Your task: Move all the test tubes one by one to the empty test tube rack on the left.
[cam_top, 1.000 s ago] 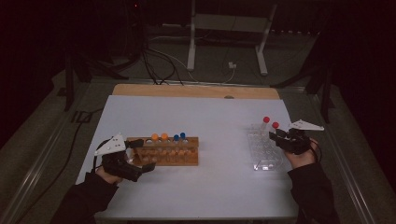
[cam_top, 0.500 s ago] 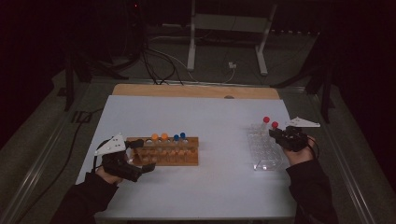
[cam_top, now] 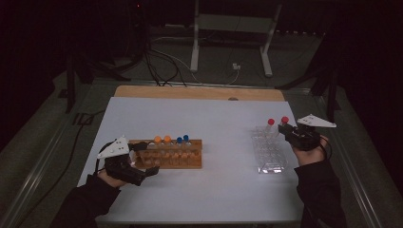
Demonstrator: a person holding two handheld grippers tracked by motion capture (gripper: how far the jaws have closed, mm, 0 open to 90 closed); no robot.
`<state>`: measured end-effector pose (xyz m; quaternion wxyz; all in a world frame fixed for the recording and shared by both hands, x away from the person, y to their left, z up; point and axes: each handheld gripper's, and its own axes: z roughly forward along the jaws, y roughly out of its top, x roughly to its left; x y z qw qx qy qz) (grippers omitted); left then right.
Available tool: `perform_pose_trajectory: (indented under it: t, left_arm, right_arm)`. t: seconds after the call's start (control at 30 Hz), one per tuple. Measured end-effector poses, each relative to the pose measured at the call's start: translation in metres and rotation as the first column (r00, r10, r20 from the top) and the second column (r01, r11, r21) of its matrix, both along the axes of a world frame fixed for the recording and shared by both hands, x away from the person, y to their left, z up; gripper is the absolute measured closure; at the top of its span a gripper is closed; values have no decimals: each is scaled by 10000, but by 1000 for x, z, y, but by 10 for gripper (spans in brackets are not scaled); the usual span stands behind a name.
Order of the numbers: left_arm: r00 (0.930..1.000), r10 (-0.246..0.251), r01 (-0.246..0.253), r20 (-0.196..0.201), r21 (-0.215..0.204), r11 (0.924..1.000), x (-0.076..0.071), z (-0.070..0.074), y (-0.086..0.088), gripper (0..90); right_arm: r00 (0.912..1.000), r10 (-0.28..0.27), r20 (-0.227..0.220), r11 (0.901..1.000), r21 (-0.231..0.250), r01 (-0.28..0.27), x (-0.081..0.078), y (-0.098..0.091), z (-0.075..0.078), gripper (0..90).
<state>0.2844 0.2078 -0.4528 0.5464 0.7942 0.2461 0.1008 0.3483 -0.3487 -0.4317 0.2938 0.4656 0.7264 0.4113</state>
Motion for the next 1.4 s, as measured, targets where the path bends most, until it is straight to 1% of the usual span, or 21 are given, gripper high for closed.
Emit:
perform_pose_trajectory:
  t: [0.1,0.23,0.27,0.33,0.43,0.53,0.67,0.73,0.77,0.83,0.93,1.03,1.17,1.37,1.4]
  left_arm:
    - [10000,-15,15,-2,7,10000,0,1,-1,12]
    - [10000,-75,75,-40,-11,10000,-1,3,-3,12]
    - [10000,-42,43,-41,38,10000,-1,3,-3,12]
    - [9999,-125,125,-63,6,9999,-1,4,-5,12]
    - [9999,-164,164,9,115,9998,-2,7,-7,12]
    - [9998,-220,220,26,64,9997,-2,10,-10,12]
    - [9993,-383,383,9,105,9992,-2,12,-15,12]
    - [9991,-432,431,25,201,9989,-2,12,-19,13]
    - [9986,-526,527,-34,167,9985,-1,13,-20,13]
    - [9983,-585,586,-15,219,9980,-1,13,-24,13]
    - [9972,-740,743,-94,294,9968,1,14,-31,13]
    - [9958,-909,914,-129,358,9952,2,14,-37,13]
    - [9939,-1084,1091,-207,375,9933,4,14,-45,15]
    - [9896,-1407,1418,-293,406,9891,6,12,-59,15]
    - [9876,-1539,1551,-320,405,9871,6,12,-62,15]
  right_arm:
    - [9998,-22,173,10000,51,21,-3,-1,9,749]
    - [9994,95,321,9999,-42,-94,-8,0,20,749]
    - [9992,150,364,9999,-19,-149,-9,1,22,749]
    - [9988,261,404,9997,-19,-260,-11,4,26,749]
    - [9977,548,401,9985,9,-549,-15,10,29,749]
    - [9959,832,351,9965,-6,-832,-18,18,31,749]
    - [9911,1302,281,9914,58,-1304,-24,31,30,749]
    - [9869,1603,205,9870,101,-1605,-27,39,29,749]
    - [9851,1713,164,9852,62,-1714,-28,43,28,749]
    - [9794,2017,89,9794,82,-2017,-31,51,25,749]
    - [9706,2406,-4,9706,66,-2406,-37,63,21,749]
    - [9610,2758,-191,9612,46,-2758,-41,73,17,749]
    - [9519,3045,-326,9525,56,-3045,-47,83,12,749]
    - [9331,3549,-577,9348,48,-3552,-55,97,3,749]
    - [9301,3620,-628,9320,30,-3625,-57,99,2,749]
